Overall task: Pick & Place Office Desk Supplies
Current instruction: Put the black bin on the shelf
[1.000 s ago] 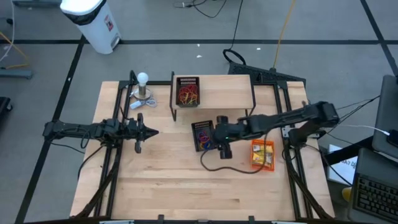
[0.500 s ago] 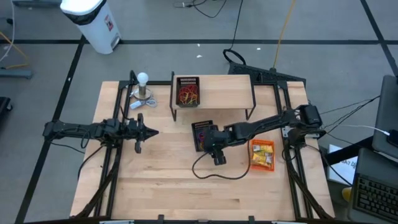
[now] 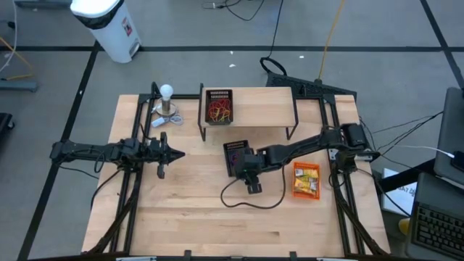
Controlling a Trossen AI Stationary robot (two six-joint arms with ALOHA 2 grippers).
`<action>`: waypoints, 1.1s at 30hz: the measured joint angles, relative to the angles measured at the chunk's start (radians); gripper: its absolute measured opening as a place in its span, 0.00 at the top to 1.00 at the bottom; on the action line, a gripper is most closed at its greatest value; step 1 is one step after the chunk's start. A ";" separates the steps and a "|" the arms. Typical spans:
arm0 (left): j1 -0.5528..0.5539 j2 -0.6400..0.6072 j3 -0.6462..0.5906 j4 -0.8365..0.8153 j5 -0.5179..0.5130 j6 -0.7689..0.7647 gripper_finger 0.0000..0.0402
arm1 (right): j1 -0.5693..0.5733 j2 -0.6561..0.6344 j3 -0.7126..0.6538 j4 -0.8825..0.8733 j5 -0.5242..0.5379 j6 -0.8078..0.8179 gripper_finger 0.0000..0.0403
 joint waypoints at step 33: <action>0.000 0.000 -0.001 0.000 -0.001 -0.027 0.95 | 0.126 -0.195 -0.001 -0.128 0.123 0.134 1.00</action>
